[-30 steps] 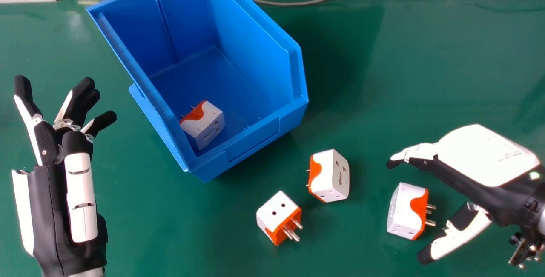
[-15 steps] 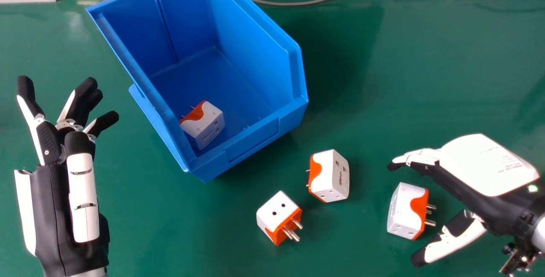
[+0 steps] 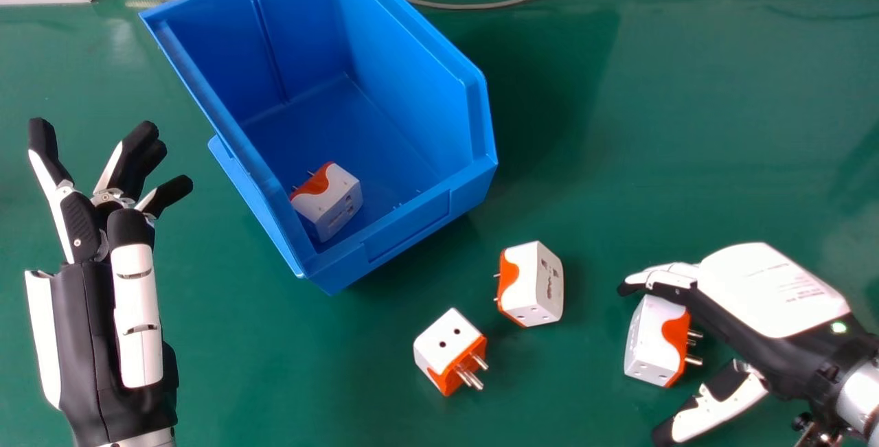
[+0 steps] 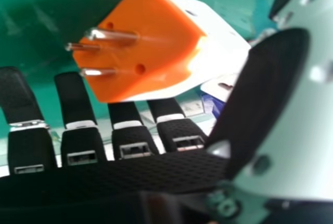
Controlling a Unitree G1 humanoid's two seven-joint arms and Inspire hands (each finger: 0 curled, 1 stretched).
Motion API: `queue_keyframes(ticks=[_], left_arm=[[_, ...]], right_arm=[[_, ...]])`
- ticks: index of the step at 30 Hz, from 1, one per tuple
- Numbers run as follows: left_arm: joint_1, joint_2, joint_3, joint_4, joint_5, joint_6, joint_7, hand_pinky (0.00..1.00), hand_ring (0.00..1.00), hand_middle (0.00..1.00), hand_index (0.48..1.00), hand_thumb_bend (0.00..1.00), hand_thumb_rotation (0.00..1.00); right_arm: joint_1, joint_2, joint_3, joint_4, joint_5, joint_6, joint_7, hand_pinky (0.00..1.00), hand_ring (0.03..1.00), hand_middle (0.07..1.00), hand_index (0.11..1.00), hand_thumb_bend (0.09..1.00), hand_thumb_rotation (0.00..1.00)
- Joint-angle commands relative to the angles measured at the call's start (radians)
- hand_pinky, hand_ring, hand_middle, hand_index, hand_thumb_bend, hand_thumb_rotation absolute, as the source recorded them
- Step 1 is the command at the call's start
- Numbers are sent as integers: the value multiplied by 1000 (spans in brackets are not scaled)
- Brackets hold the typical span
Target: Pick all objects and put in blue box
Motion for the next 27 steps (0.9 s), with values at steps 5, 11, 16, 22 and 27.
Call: queue_keyframes(ticks=[5,11,16,22,27], left_arm=[[-2,9,1,-5,-8,-26,-6,766,878,878,875,455,901],[3,8,-1,-21,-21,-16,-14,767,875,874,875,447,903],[3,7,-3,-18,-33,-13,-20,770,877,878,874,446,904],[7,10,-1,-23,-26,-11,-20,768,877,874,866,442,904],[6,8,-4,-21,-35,-9,-22,769,877,875,866,441,905]], right_arm=[[-28,-4,6,22,-8,-7,-45,422,697,810,798,1000,458],[-45,-5,25,39,-29,4,-61,421,702,810,798,1000,448],[-64,-10,30,55,-42,1,-75,418,703,806,793,1000,423],[-85,-7,54,94,-93,-2,-145,407,673,782,762,1000,410],[-100,-4,72,114,-114,-5,-193,397,645,766,743,1000,410]])
